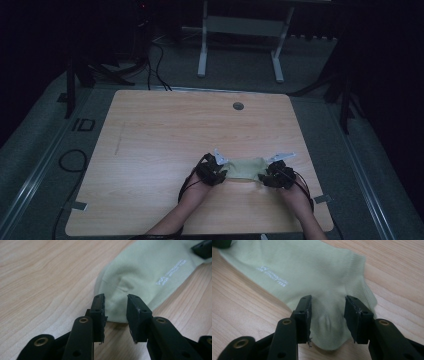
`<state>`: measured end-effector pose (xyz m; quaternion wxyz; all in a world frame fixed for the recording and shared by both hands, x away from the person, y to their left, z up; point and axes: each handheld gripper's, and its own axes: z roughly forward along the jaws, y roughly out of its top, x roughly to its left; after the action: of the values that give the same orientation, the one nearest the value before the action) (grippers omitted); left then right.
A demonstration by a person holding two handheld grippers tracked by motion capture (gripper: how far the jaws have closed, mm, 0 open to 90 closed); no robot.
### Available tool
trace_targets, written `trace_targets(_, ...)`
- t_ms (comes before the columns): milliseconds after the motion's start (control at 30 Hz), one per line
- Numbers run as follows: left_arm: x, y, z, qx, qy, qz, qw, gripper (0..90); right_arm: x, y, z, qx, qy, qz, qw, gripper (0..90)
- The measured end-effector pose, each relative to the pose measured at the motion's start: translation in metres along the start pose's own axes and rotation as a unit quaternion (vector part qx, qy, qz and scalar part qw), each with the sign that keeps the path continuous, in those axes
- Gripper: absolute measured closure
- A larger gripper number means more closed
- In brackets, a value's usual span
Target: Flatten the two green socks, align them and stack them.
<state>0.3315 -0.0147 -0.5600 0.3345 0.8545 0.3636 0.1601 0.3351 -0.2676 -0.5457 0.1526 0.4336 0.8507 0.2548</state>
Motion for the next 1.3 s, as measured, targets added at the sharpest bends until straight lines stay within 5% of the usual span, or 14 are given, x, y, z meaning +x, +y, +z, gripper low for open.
trace_targets(400,0.001,0.000,-0.002,0.001,-0.006,-0.001,1.0000,57.1,-0.007,-0.003,-0.002,0.001,-0.007,0.004,1.0000,45.5)
trace_targets(600,-0.002,0.003,-0.016,-0.028,-0.025,-0.013,0.9992,30.9,-0.005,0.005,-0.014,-0.035,0.017,0.009,0.9992,32.5)
trace_targets(733,-0.007,0.006,-0.024,-0.048,-0.027,-0.007,0.9985,13.7,-0.004,0.011,-0.020,-0.068,0.052,0.025,0.9960,19.2)
trace_targets(833,-0.011,0.005,-0.027,-0.067,-0.025,0.004,0.9974,11.3,-0.001,0.012,-0.020,-0.088,0.054,0.030,0.9942,14.6)
trace_targets(1100,-0.009,-0.002,-0.033,-0.081,-0.015,0.000,0.9966,1.3,0.006,0.010,-0.017,-0.118,0.056,-0.006,0.9914,12.9)
trace_targets(1300,0.000,-0.020,-0.041,-0.065,-0.005,-0.008,0.9979,0.7,0.008,0.005,-0.022,-0.125,0.051,-0.030,0.9904,12.2)
